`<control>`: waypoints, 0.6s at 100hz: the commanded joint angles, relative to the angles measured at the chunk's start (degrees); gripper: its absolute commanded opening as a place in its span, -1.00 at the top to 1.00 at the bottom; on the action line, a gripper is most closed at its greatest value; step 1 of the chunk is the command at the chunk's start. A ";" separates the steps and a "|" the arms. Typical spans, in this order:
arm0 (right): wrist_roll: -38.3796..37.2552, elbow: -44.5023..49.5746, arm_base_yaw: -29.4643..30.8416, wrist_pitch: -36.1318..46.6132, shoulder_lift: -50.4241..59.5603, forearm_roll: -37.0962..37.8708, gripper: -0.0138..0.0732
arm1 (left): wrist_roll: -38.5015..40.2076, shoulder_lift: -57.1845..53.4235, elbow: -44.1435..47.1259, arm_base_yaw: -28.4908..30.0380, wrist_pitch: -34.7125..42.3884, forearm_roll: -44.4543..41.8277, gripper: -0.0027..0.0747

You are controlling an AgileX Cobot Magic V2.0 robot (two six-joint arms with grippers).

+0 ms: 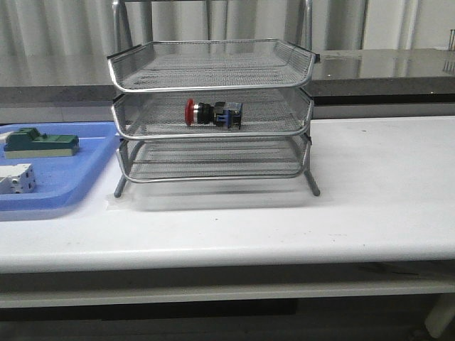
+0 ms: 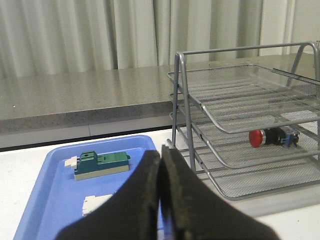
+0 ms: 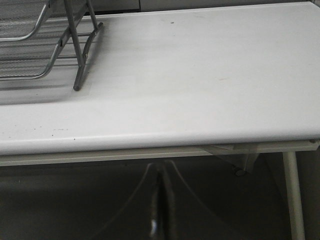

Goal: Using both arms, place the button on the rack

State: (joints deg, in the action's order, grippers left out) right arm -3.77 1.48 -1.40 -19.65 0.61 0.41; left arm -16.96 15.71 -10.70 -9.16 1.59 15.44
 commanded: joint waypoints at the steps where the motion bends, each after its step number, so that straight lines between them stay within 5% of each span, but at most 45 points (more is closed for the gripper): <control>1: 0.31 -0.87 -0.12 1.86 1.04 0.87 0.81 | 0.29 0.46 -1.62 0.15 4.51 0.38 0.98; 60: 0.31 -0.87 -0.12 1.86 1.04 0.87 0.81 | 0.29 0.46 -1.62 0.15 3.90 -0.71 0.98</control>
State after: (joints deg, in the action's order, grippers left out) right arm -3.77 1.40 -1.40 -19.65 0.61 0.41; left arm -16.96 15.71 -10.70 -9.16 1.59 15.44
